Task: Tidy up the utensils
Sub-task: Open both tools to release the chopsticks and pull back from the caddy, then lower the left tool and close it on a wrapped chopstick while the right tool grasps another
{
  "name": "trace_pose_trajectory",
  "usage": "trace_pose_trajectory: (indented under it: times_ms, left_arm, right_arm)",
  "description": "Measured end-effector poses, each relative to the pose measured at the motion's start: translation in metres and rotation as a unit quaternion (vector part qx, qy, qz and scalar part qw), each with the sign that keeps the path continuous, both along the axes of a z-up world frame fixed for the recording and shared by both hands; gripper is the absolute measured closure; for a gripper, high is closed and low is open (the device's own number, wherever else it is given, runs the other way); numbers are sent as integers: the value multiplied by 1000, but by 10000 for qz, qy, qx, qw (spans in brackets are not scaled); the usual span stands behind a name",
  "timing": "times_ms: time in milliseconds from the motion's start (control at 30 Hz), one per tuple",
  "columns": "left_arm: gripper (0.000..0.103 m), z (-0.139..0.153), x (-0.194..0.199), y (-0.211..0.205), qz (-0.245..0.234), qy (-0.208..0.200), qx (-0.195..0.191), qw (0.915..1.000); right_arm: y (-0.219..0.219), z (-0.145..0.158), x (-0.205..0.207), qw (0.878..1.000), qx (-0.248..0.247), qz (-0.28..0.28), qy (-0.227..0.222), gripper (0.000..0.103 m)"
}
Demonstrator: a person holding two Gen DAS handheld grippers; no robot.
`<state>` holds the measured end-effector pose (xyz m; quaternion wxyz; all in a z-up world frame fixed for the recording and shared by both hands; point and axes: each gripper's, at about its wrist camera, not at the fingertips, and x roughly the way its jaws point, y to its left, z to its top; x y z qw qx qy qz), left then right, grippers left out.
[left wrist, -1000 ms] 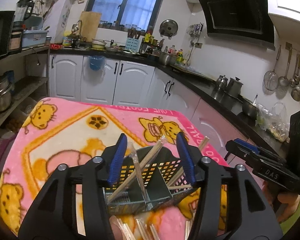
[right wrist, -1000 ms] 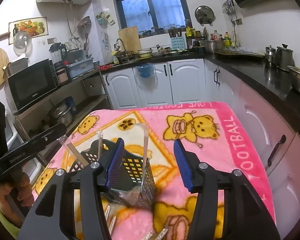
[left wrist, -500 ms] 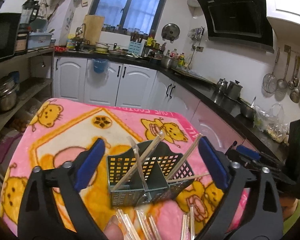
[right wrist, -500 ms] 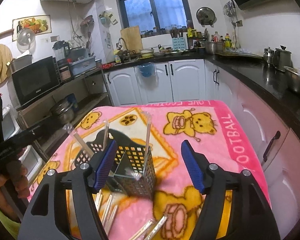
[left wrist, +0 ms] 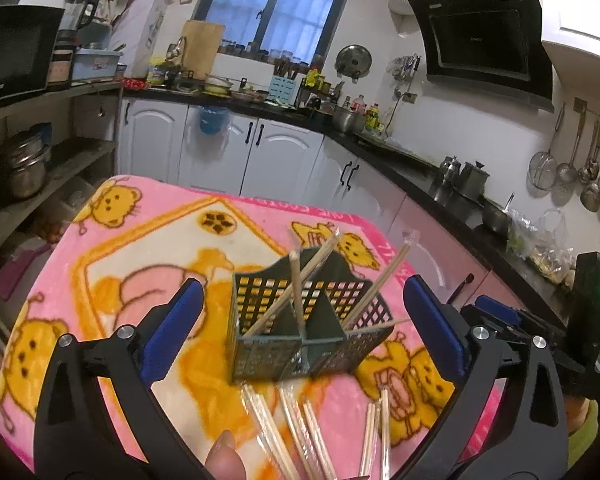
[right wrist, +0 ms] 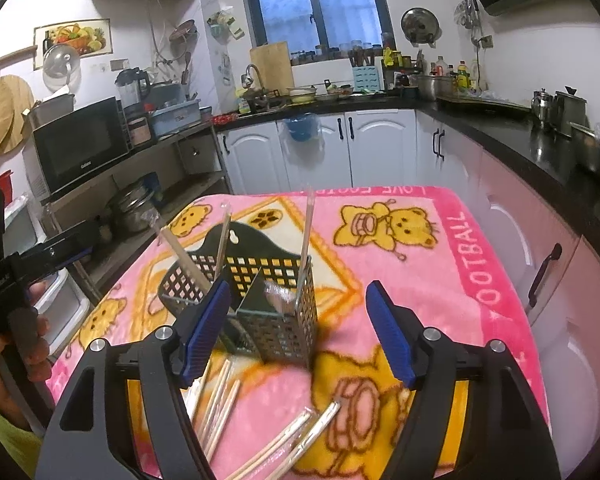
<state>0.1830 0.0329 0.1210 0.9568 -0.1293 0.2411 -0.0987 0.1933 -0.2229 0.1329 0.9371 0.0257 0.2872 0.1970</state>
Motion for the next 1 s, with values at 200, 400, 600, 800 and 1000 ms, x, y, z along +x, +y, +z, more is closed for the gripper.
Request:
trace_pose_trajectory:
  times_ms: [200, 400, 600, 800, 1000]
  left_arm:
    - [11, -16, -9, -2, -13, 158, 45, 9999]
    - [11, -33, -15, -2, 14, 341, 59, 9994]
    - [11, -50, -21, -1, 32, 539, 59, 9985]
    - [11, -66, -25, -4, 8, 707, 91, 9975]
    - [11, -87, -27, -6, -9, 918, 189, 9956]
  right_arm:
    - [3, -16, -8, 9999, -78, 72, 134, 35]
    - [4, -29, -16, 9996, -168, 96, 220, 35]
    - [7, -43, -25, 9990, -239, 196, 315, 35]
    - [11, -55, -32, 9983, -306, 290, 414, 41]
    - [16, -68, -37, 9969, -394, 402, 551, 48]
